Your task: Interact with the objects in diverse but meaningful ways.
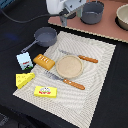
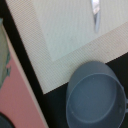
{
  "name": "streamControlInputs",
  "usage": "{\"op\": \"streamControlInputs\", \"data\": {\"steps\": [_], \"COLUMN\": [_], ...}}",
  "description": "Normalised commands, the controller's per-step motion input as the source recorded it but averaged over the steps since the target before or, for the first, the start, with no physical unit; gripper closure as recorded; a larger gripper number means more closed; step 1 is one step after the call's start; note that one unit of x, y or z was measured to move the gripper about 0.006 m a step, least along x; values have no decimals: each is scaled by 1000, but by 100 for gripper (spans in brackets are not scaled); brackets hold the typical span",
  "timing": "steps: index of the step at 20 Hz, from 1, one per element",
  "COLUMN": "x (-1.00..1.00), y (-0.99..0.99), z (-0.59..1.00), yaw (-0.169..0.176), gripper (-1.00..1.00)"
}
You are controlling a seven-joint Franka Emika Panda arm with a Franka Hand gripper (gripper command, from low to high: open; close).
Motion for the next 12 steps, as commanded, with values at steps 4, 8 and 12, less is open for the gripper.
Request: {"op": "streamControlInputs", "data": {"steps": [4, 8, 12], "x": [348, 349, 364], "y": [639, 625, 611], "z": [281, 261, 239], "yaw": [-26, -28, -39], "gripper": [-100, -100, -100]}}
